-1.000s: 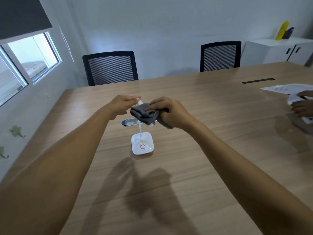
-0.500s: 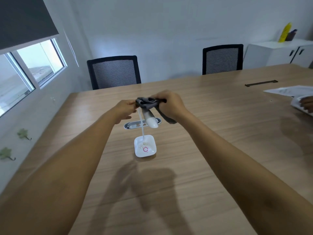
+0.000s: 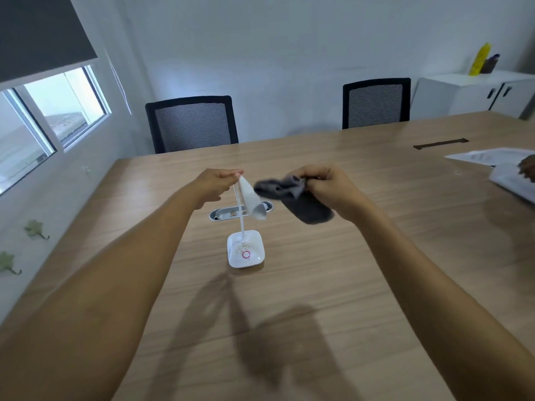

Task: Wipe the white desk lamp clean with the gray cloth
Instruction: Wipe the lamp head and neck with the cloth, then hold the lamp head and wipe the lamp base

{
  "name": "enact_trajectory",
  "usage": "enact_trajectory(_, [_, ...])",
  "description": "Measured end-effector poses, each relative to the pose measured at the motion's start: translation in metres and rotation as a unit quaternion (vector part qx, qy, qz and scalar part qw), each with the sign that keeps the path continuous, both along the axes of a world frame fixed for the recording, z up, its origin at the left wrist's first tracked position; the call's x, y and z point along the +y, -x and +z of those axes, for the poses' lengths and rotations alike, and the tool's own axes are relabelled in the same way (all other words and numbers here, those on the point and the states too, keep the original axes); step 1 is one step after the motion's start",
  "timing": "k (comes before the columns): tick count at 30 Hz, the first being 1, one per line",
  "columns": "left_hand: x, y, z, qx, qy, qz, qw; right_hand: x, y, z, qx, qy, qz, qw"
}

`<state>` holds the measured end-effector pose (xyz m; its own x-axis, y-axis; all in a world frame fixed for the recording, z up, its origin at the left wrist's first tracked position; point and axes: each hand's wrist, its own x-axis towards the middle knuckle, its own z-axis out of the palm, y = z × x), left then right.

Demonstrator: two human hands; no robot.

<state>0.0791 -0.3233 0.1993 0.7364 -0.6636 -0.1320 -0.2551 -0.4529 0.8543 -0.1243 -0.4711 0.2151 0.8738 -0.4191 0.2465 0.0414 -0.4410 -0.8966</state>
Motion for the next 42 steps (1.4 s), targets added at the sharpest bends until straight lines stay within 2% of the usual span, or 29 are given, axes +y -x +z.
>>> enact_trajectory(3, [-0.001, -0.001, 0.0, 0.002, 0.002, 0.01, 1.0, 0.014, -0.02, -0.002, -0.02, 0.0, -0.034, 0.999])
enact_trajectory(8, [0.001, -0.004, -0.001, -0.005, -0.004, -0.007, 1.0, 0.018, -0.016, -0.02, 0.016, 0.057, 0.043, 0.997])
enact_trajectory(11, [0.001, -0.004, -0.001, -0.006, -0.001, -0.01, 1.0, 0.003, 0.007, -0.024, 0.045, 0.025, 0.058, 0.997])
enact_trajectory(14, [0.0, -0.005, -0.002, 0.02, 0.014, -0.002, 1.0, -0.007, 0.011, -0.024, -0.008, -0.057, 0.005, 0.998])
enact_trajectory(16, [-0.002, -0.006, -0.004, 0.045, 0.031, 0.006, 0.998, -0.006, -0.002, -0.025, -0.048, -0.07, -0.043, 0.995])
enact_trajectory(22, [-0.015, -0.013, -0.022, 0.098, 0.067, 0.048, 0.992, 0.022, -0.033, -0.028, -0.106, -0.019, -0.024, 0.994])
enact_trajectory(25, [-0.018, -0.017, -0.033, 0.121, 0.079, 0.04, 0.989, 0.026, -0.036, -0.038, -0.123, 0.015, -0.011, 0.992])
enact_trajectory(30, [-0.018, -0.019, -0.037, 0.055, 0.032, 0.017, 0.998, 0.023, -0.02, -0.061, -0.086, 0.099, 0.011, 0.991])
enact_trajectory(34, [-0.018, -0.023, -0.039, 0.011, 0.006, 0.017, 1.0, -0.003, -0.006, -0.094, -0.024, 0.05, -0.028, 0.998])
enact_trajectory(37, [-0.02, -0.022, -0.04, -0.009, 0.003, 0.015, 1.0, -0.018, -0.008, -0.116, 0.046, 0.014, -0.111, 0.993])
enact_trajectory(42, [-0.02, -0.022, -0.037, -0.019, -0.006, 0.021, 1.0, -0.014, -0.031, -0.137, 0.144, 0.117, -0.138, 0.973])
